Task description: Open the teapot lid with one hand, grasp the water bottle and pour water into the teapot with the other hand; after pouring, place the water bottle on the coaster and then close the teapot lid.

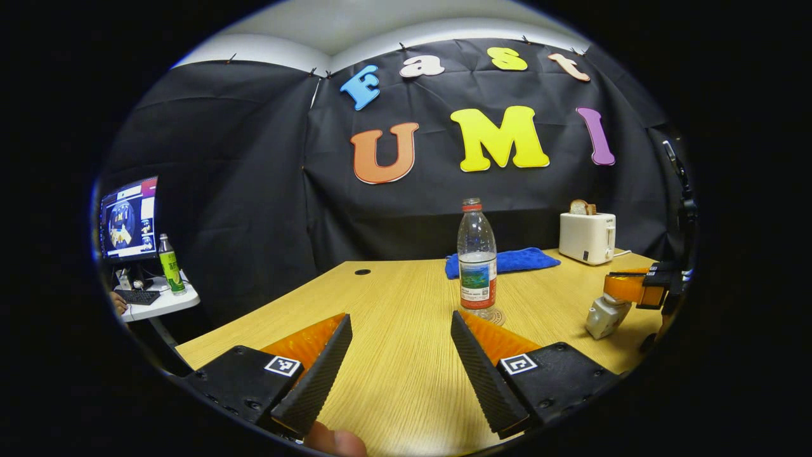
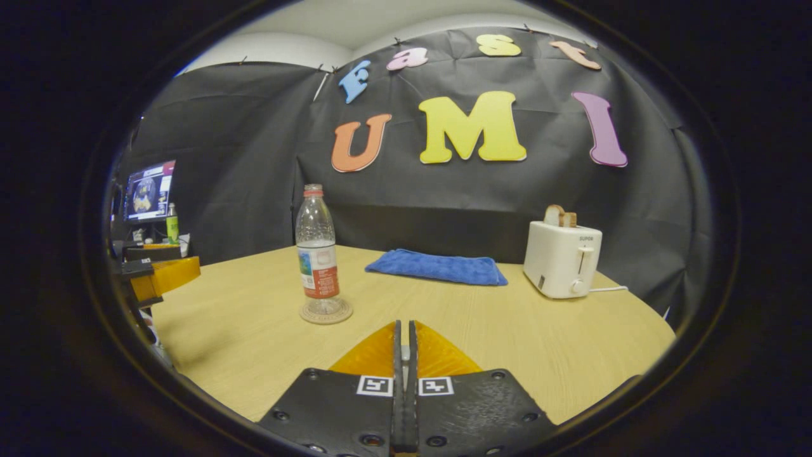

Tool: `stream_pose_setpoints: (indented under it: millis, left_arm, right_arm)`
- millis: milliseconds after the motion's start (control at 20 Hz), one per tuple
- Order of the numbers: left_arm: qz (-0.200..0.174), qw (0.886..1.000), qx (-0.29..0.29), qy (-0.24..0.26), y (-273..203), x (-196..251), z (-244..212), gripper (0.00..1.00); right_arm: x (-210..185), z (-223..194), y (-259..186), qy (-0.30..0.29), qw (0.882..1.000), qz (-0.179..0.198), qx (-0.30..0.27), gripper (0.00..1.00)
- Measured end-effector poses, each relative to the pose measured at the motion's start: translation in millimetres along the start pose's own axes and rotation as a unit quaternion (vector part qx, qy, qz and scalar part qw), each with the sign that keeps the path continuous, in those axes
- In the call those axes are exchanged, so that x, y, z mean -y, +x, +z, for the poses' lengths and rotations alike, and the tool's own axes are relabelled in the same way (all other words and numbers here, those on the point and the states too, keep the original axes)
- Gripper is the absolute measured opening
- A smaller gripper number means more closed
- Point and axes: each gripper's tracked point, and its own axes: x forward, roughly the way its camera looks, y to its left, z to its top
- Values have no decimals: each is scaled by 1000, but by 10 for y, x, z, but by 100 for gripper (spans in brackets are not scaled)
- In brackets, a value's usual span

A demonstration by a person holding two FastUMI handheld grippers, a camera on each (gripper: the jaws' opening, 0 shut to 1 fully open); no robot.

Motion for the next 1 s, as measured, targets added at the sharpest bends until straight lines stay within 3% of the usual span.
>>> stream_pose_setpoints:
  millis: [450, 650, 950, 1000]
  left_arm:
    - [-16, 1000, 2, -5, -69, 209, 102, 98]
    - [-31, 999, 11, -14, -136, 361, 405, 98]
    - [-59, 997, 31, -23, -191, 811, 699, 98]
    - [-67, 997, 39, -23, -209, 887, 769, 98]
  right_arm:
    - [2, 15, -12, -5, 1000, -8, 2, 5]
    - [113, 224, -114, 11, 999, -23, 23, 57]
    - [538, 546, -616, -4, 994, -93, 53, 97]
    - [617, 603, -734, -13, 992, -107, 61, 96]
